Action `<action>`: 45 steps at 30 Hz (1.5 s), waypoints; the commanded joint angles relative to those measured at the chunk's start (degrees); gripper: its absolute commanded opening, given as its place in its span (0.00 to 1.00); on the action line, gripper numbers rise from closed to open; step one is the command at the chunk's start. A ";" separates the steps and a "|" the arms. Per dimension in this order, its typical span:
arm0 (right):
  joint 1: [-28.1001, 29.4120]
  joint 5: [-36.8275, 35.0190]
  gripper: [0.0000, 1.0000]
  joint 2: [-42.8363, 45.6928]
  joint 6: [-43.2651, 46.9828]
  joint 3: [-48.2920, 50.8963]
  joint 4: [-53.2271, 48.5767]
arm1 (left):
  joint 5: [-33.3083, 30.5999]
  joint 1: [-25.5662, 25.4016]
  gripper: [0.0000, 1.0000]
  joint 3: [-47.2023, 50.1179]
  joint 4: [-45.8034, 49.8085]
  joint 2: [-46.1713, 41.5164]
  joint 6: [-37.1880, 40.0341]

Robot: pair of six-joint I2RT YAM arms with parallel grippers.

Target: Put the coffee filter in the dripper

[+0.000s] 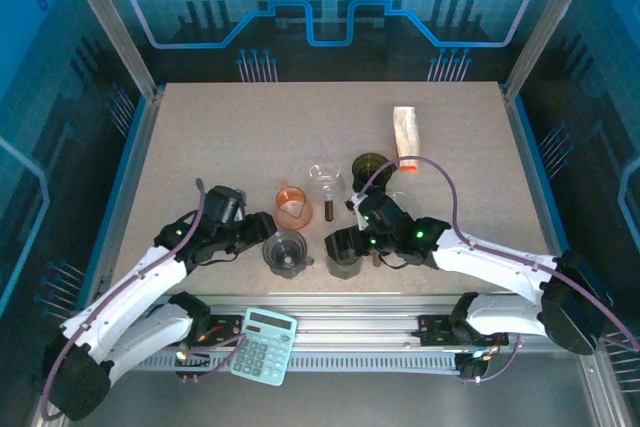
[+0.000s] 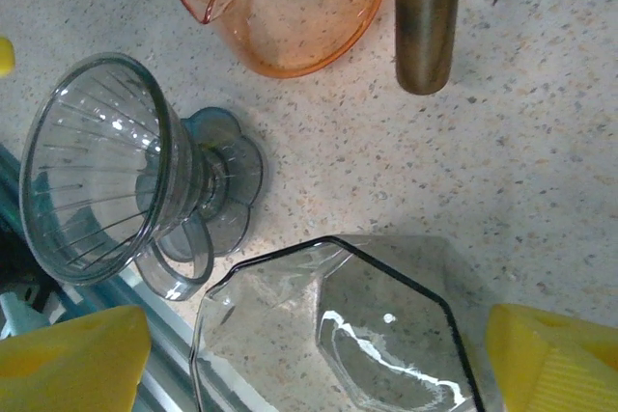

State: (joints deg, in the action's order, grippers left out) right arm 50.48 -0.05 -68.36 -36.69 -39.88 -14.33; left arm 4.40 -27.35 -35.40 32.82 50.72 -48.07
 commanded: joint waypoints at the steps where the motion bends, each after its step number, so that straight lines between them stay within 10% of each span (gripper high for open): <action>1: 0.42 -4.16 0.91 2.84 -0.51 -1.61 -1.37 | -3.31 -2.64 0.55 0.57 1.87 2.25 -0.38; 9: -1.65 -7.92 0.93 10.16 0.65 -0.35 -6.40 | -10.29 -8.72 0.49 -2.09 7.07 6.44 1.10; 25: -7.34 -11.44 0.95 18.76 -0.92 4.75 -12.17 | -10.48 -12.04 0.01 -5.04 8.56 8.23 -0.27; 45: -13.26 -15.59 0.83 24.50 -3.88 13.58 -21.86 | -7.66 -14.18 0.00 -15.80 16.16 -2.00 -0.14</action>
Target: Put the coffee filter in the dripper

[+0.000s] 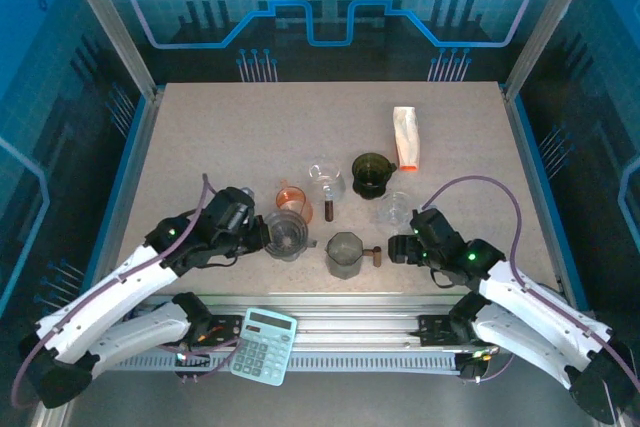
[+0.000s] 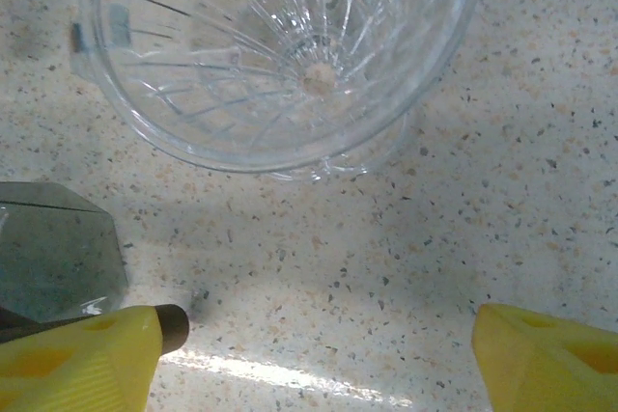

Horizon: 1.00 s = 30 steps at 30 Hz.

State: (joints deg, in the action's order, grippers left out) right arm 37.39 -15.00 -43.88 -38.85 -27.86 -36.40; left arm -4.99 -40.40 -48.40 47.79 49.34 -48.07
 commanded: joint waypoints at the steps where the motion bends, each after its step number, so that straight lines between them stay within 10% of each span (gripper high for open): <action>1: 0.17 0.05 0.83 -0.15 -1.97 2.28 1.50 | 1.74 -1.55 0.00 -3.24 0.80 -0.39 0.08; 16: 8.98 0.17 0.83 -6.86 -3.31 0.33 10.72 | 3.90 -6.62 0.00 -8.24 -5.91 8.25 1.02; 30: 4.38 -5.17 0.88 5.10 -0.02 -1.50 -1.00 | 8.64 -10.22 0.00 -12.62 -8.42 19.49 1.05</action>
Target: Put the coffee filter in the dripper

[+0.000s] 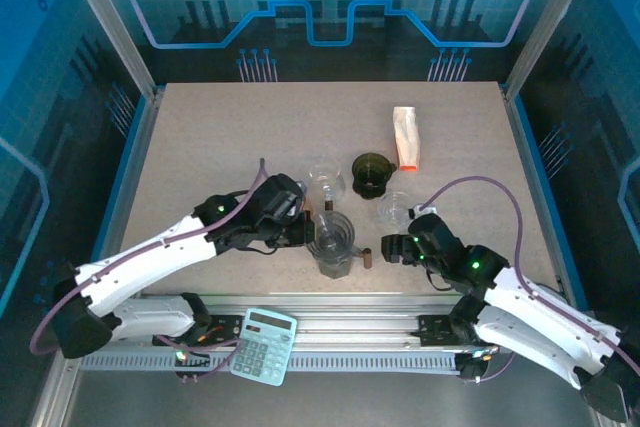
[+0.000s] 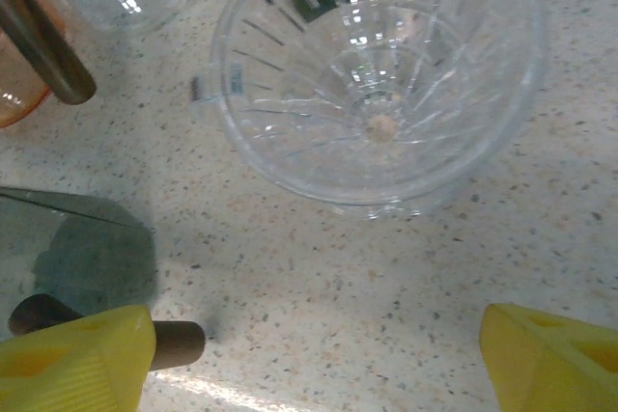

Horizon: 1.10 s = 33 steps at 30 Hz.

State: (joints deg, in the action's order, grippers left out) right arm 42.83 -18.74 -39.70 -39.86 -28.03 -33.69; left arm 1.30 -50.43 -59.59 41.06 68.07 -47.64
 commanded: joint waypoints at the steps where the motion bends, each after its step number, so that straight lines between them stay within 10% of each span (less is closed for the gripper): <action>1: -1.33 -1.26 0.89 1.20 1.19 -1.35 -4.06 | 2.15 -0.19 0.00 -1.62 -1.59 1.28 0.82; 19: -2.43 -0.28 0.91 2.35 1.60 -1.86 -4.85 | 2.66 -0.15 0.02 -1.20 -1.49 5.03 1.31; 33: -3.23 0.63 0.94 0.29 2.86 -4.23 -2.58 | -4.08 -0.10 0.83 -2.86 -1.77 -1.98 2.95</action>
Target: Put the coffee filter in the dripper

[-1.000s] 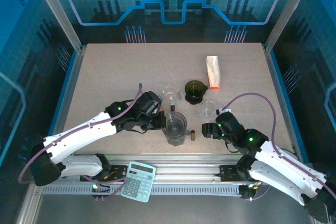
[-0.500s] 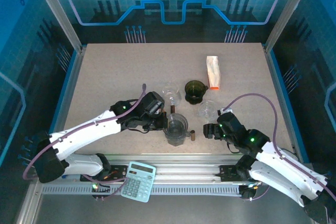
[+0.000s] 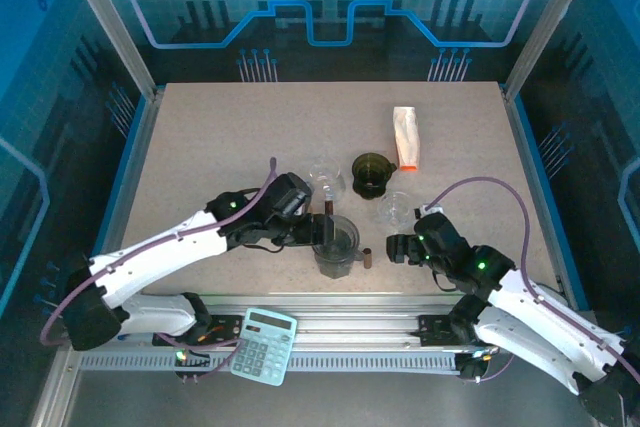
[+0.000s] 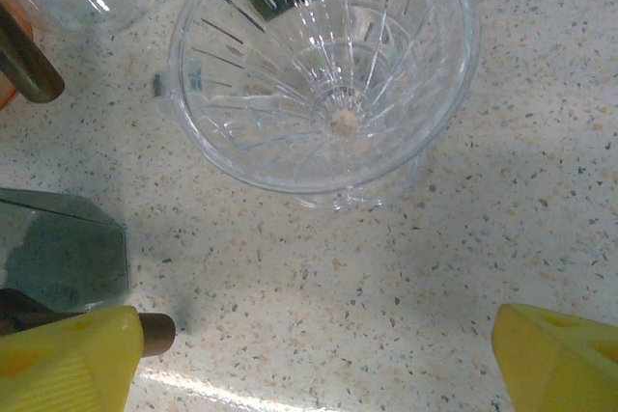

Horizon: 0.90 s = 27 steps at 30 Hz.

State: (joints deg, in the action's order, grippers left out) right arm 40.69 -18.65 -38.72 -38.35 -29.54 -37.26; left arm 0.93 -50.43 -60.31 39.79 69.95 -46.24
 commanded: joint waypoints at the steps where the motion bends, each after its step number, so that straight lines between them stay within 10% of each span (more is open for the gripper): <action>1: -1.56 0.64 0.94 -1.51 2.03 -3.56 1.74 | -5.37 -0.10 0.89 -1.76 -1.04 -5.14 1.94; 15: -21.48 6.77 0.84 -25.75 11.99 -21.42 15.90 | -17.45 -0.06 0.99 14.28 -12.87 -23.22 3.45; 27: -28.59 7.55 0.54 -50.05 17.98 -40.49 15.96 | -19.70 0.03 0.99 17.92 -11.66 -25.07 5.18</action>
State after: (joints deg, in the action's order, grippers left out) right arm 12.88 -11.49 -85.47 -23.53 -65.76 -21.82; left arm -16.80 -50.43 -43.27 29.19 45.65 -42.92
